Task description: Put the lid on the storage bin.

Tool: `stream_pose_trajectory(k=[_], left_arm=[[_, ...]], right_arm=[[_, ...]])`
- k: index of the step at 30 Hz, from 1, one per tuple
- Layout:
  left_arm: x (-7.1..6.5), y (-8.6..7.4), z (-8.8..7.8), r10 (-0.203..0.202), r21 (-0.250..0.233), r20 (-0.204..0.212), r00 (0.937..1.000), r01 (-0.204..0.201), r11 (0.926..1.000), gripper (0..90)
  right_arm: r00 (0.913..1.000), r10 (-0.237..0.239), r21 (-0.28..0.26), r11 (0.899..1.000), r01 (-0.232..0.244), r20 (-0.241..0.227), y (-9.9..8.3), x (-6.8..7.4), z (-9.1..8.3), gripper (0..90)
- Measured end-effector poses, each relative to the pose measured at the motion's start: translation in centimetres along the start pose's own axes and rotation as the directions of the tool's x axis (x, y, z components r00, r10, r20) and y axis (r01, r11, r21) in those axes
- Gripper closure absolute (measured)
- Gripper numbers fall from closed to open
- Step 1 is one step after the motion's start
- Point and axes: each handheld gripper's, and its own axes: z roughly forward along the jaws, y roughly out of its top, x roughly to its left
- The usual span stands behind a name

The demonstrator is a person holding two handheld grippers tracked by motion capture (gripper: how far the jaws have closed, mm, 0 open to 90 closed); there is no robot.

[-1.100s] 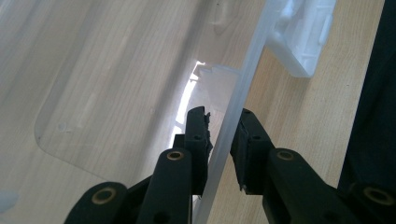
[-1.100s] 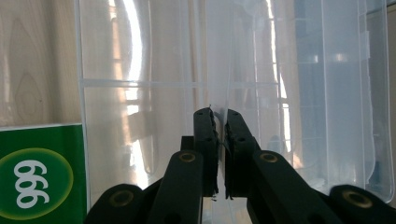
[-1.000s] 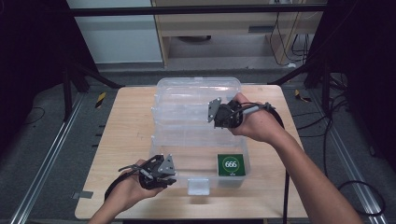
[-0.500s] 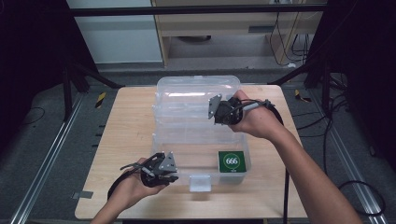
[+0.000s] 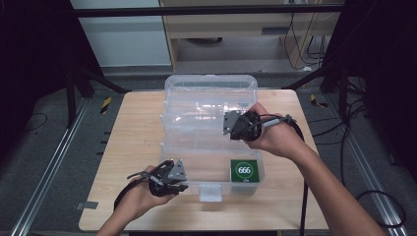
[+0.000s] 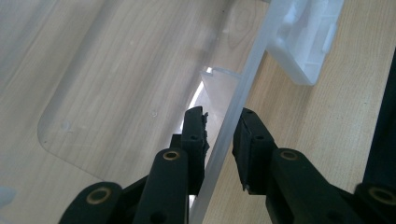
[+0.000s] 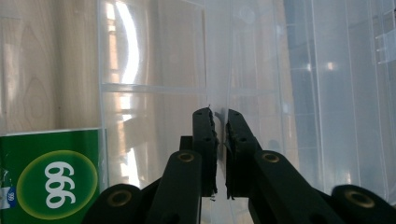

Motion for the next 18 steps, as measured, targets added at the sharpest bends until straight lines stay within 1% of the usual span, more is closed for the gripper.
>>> stream_pose_trajectory(k=[2,3,12,16,17,18], left_arm=[[0.0,0.0,0.0,0.001,0.000,-0.004,1.0000,-0.001,1.0000,74.1],[-0.1,0.0,0.0,0.003,0.000,-0.007,1.0000,-0.003,1.0000,74.0],[-0.2,0.0,0.0,0.007,0.003,-0.017,0.9998,-0.007,1.0000,73.6],[-0.4,-0.1,0.1,0.006,-0.002,-0.025,0.9997,-0.006,1.0000,73.2],[-0.4,-0.1,0.1,0.004,-0.002,-0.027,0.9996,-0.004,1.0000,73.1],[-0.6,-0.1,0.1,-0.021,-0.004,-0.025,0.9995,0.021,0.9998,73.0]], right_arm=[[1.0000,-0.003,-0.006,1.000,0.003,0.004,0.0,0.2,-0.1,84.7],[1.0000,0.004,-0.009,1.000,-0.003,0.007,0.0,0.4,-0.2,84.7],[0.9993,-0.023,-0.022,0.999,0.023,0.030,0.0,1.9,-0.9,84.3],[0.9993,-0.019,-0.026,0.999,0.020,0.033,-0.1,2.4,-1.1,84.1],[0.9991,-0.023,-0.026,0.999,0.024,0.036,-0.2,2.5,-1.1,84.0],[0.9990,-0.023,-0.026,0.999,0.024,0.038,-0.2,2.7,-1.2,83.9]])
